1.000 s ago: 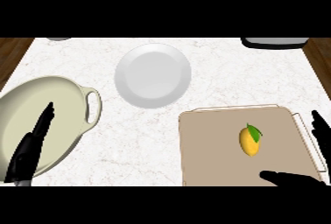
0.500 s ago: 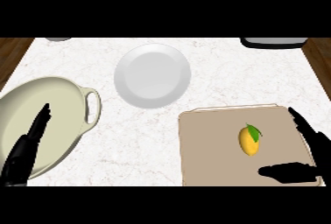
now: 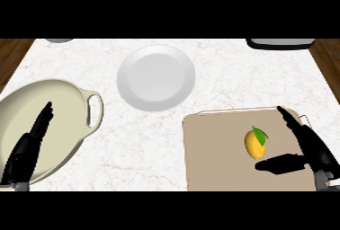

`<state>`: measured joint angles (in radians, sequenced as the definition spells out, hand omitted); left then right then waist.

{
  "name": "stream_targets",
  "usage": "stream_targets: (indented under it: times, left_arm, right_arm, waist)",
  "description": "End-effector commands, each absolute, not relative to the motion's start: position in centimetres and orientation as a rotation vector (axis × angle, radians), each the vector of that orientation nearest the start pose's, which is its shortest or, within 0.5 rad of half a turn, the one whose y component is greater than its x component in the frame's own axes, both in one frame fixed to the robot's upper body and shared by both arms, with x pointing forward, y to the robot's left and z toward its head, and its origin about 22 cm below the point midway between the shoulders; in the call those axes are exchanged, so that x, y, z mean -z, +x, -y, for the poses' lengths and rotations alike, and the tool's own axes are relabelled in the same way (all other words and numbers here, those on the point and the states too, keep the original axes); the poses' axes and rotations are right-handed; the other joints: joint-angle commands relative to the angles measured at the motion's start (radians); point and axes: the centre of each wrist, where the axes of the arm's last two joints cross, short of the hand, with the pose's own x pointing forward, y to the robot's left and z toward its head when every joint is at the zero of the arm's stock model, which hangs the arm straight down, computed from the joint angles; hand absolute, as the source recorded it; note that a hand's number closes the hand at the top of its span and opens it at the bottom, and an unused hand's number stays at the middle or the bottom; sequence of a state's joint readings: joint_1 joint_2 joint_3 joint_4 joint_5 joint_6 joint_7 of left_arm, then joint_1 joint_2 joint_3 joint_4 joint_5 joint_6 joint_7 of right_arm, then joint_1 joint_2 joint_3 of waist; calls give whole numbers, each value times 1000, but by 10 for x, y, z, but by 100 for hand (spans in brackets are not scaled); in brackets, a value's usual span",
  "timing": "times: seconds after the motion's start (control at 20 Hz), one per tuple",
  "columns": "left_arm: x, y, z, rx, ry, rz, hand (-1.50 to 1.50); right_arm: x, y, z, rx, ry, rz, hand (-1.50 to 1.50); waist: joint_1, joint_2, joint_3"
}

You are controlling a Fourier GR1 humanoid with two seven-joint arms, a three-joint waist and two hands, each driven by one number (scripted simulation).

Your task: Pick the lemon from the tray and place it in the plate

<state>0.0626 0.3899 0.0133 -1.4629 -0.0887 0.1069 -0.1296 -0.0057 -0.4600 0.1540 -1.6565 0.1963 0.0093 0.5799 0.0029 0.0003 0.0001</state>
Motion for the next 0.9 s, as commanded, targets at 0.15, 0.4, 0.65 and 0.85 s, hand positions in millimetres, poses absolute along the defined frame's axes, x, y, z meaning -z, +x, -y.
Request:
stream_targets:
  times: [0.15,0.4,0.65,0.85]
  left_arm:
    - [6,200,-336,287,451,1522,0]
    - [31,208,-332,291,468,1508,0]
    - [10,206,-339,296,465,1507,0]
    - [-18,195,-344,307,480,1499,0]
  right_arm:
    - [-32,257,285,-533,-481,955,-150]
    - [-20,252,279,-523,-480,957,-150]
    - [24,243,290,-526,-466,956,-150]
    - [19,244,297,-499,-455,1040,150]
  waist:
    - [3,-1,0]
    - [-2,0,0]
    - [-1,0,0]
    - [2,-1,0]
